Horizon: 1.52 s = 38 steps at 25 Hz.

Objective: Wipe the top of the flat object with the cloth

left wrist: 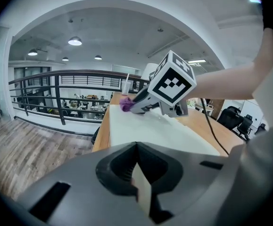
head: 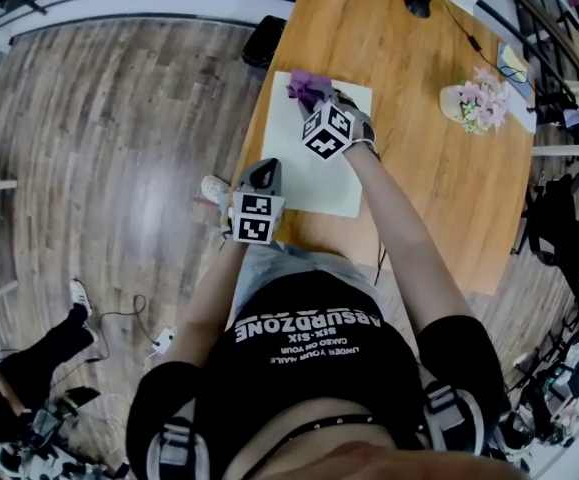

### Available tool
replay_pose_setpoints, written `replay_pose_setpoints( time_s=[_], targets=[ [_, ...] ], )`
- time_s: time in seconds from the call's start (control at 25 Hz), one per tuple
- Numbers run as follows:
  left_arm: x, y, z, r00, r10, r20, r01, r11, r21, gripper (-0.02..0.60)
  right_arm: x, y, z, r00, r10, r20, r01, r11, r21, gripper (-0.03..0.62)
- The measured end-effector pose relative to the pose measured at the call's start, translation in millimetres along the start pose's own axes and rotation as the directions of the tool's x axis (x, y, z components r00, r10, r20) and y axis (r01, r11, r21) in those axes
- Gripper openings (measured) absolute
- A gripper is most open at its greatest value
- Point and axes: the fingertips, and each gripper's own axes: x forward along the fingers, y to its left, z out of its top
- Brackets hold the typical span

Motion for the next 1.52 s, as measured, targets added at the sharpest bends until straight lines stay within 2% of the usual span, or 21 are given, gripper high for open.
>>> replay_pose_setpoints(
  time_s=[0.32,0.64,1.08,1.52],
  targets=[
    [0.9,-5.2,-0.9,1.0,0.01,0.01,-0.011,0.998,0.057,0.015,-6.3,9.7,-4.4,1.0,0.004,0.005,-0.004,1.0,-0.008,0.095],
    [1.2,-4.6,-0.9,1.0,0.006,0.005,-0.006,0.999,0.042,0.015,-11.5,12.7,-5.4,1.0,-0.006,0.025,0.005,1.0,0.031,0.095],
    [-0.1,-4.7,-1.6,1.0,0.017,0.005,-0.017,0.998,0.054,0.015,-24.5,34.9,-8.2,0.998,-0.005,0.07,0.004,1.0,0.008,0.095],
    [-1.7,-5.4,-0.7,1.0,0.022,0.014,-0.023,0.998,0.05,0.015,-34.3,46.9,-9.6,0.997,0.001,0.082,-0.005,0.999,0.044,0.095]
  ],
)
